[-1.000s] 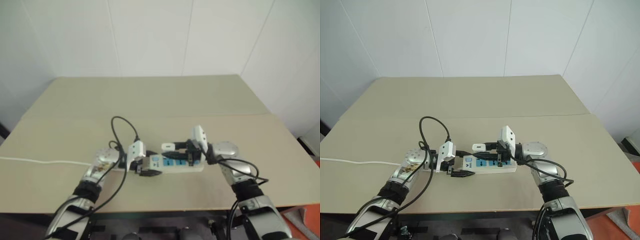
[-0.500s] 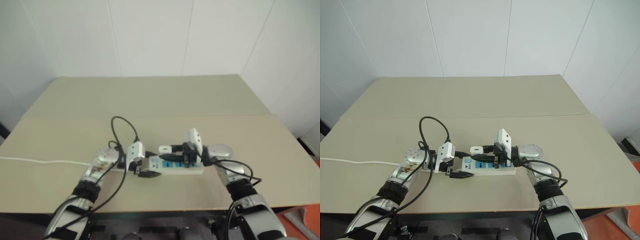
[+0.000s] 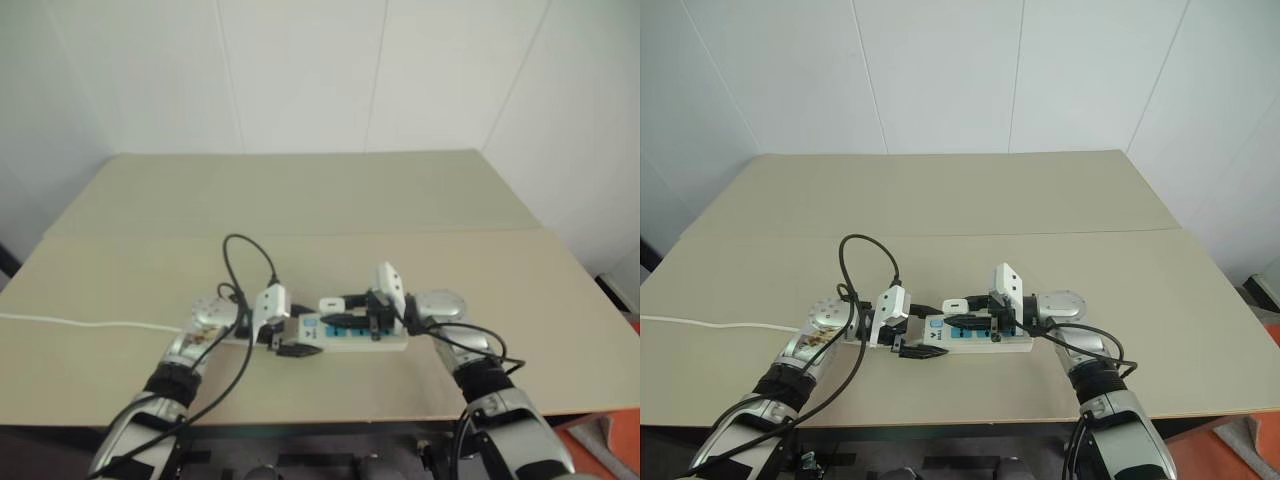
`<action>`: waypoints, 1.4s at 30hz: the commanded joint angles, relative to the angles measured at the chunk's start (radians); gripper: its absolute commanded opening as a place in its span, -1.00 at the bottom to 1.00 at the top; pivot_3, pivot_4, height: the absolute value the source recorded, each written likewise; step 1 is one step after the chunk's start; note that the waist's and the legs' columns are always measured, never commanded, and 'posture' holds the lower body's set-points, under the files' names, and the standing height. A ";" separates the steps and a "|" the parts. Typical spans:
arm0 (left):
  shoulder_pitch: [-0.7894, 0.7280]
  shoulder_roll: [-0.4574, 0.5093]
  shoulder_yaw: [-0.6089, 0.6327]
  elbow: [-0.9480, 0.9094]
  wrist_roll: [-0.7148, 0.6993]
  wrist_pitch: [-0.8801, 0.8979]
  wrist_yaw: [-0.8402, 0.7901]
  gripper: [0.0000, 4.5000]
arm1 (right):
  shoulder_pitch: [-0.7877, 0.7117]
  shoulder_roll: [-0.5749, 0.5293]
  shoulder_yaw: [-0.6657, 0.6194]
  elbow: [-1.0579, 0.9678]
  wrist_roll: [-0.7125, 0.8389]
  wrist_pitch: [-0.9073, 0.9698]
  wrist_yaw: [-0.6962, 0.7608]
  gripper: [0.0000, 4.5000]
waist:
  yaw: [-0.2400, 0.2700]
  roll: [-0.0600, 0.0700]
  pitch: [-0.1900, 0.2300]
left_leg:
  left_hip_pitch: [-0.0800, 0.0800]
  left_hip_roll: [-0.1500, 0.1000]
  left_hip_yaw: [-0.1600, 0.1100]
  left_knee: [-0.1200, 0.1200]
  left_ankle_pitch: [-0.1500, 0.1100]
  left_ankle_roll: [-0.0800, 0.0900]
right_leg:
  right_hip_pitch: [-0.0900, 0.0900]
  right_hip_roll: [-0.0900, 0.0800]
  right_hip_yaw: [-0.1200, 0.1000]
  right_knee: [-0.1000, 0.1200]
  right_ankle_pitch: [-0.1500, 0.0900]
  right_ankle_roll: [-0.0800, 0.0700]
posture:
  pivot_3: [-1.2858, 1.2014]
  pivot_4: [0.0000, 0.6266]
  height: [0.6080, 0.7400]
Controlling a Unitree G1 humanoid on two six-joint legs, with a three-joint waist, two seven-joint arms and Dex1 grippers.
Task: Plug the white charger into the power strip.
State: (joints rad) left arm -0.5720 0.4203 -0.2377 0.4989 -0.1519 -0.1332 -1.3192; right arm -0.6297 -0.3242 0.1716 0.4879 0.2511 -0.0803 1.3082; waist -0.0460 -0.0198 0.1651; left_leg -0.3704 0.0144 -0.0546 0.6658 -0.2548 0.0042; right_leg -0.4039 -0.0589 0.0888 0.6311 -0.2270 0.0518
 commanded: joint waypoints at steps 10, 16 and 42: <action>0.077 0.027 -0.033 -0.052 0.024 0.010 -0.004 0.46 | 0.085 -0.143 -0.001 0.060 -0.049 -0.002 0.030 -0.50 | 0.008 0.000 -0.002 | 0.001 0.000 0.000 0.000 0.000 0.000 | 0.002 -0.001 0.000 -0.001 0.000 0.000 | 0.03 -0.52 1.00; 0.070 0.030 -0.037 -0.046 0.026 0.004 0.018 0.46 | 0.101 -0.181 -0.014 0.061 -0.049 -0.003 0.016 -0.50 | 0.014 0.000 -0.004 | 0.003 0.000 0.000 0.000 0.000 0.000 | 0.005 -0.001 -0.001 -0.002 0.000 0.001 | 0.03 -0.52 1.00; 0.044 0.056 -0.052 0.032 0.038 -0.022 0.039 0.46 | 0.170 -0.257 0.085 -0.091 -0.028 0.161 0.009 -0.50 | 0.031 0.000 -0.005 | 0.009 0.000 -0.001 0.000 -0.002 0.000 | 0.014 -0.001 -0.003 -0.006 -0.002 0.002 | 0.03 -0.52 1.00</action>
State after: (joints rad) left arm -0.5398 0.3981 -0.3157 0.4551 -0.1659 -0.1467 -1.2805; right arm -0.5285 -0.5009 0.2505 0.3223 0.3027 0.0128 1.3210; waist -0.0148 -0.0201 0.1599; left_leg -0.3604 0.0141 -0.0560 0.6659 -0.2563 0.0046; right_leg -0.3887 -0.0601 0.0858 0.6250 -0.2291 0.0537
